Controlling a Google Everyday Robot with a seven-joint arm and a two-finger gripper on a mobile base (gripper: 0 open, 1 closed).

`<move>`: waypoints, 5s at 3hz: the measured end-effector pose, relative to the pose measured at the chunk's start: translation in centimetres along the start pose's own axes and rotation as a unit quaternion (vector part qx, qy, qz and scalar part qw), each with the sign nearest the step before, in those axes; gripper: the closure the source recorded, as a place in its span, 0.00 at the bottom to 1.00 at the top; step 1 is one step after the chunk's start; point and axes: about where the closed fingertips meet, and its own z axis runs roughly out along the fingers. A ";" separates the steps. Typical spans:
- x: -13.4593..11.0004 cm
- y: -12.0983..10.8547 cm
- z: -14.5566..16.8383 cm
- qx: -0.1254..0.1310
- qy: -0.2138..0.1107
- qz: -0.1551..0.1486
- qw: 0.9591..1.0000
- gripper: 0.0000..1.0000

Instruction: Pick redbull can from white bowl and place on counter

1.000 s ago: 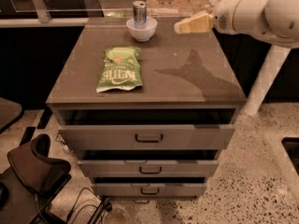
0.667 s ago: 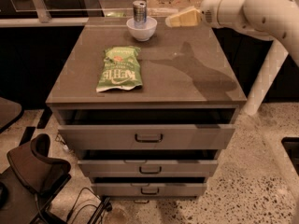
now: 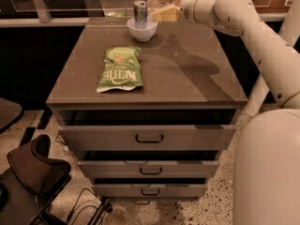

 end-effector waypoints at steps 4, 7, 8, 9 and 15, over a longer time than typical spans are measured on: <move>2.7 1.2 9.5 -0.015 -0.012 0.037 0.999 0.00; 3.2 4.2 14.2 -0.066 -0.059 0.081 0.993 0.16; 3.1 4.4 14.5 -0.068 -0.062 0.083 0.992 0.40; 3.2 4.7 14.7 -0.070 -0.061 0.083 0.992 0.63; -3.1 2.4 9.4 -0.017 0.004 0.025 1.000 1.00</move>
Offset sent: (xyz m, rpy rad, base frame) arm 0.0696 0.0384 -0.0367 0.0219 0.0395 -0.0288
